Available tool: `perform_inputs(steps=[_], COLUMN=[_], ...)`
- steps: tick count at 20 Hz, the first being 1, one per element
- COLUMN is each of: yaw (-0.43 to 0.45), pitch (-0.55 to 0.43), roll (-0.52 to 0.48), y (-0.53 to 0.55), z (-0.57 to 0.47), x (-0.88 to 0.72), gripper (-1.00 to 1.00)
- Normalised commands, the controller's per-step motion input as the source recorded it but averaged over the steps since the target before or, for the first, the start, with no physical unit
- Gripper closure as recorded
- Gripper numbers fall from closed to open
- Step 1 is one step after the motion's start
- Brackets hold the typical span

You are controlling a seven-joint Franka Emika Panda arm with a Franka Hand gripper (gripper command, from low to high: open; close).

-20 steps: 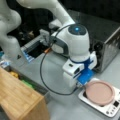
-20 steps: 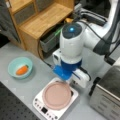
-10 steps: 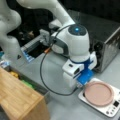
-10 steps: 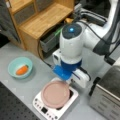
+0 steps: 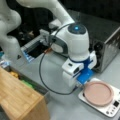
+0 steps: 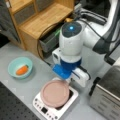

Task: Pick up the pan. Place the pan on the table. Pick up the bowl. Place the bowl on the stove.

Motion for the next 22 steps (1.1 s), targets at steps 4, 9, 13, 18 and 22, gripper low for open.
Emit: perform_inputs(steps=[4, 9, 13, 18, 22], yaw=[0.131, 0.197, 0.300, 0.317, 0.218], pitch=[0.039, -0.042, -0.085, -0.038, -0.082], roll=[-0.155, -0.129, -0.087, -0.054, -0.008], y=[-0.06, -0.10, -0.19, -0.24, -0.20], z=[0.28, 0.15, 0.07, 0.11, 0.04], x=[-0.19, -0.27, -0.44, -0.63, -0.66], gripper=[1.00, 1.00, 1.00, 1.00, 1.00])
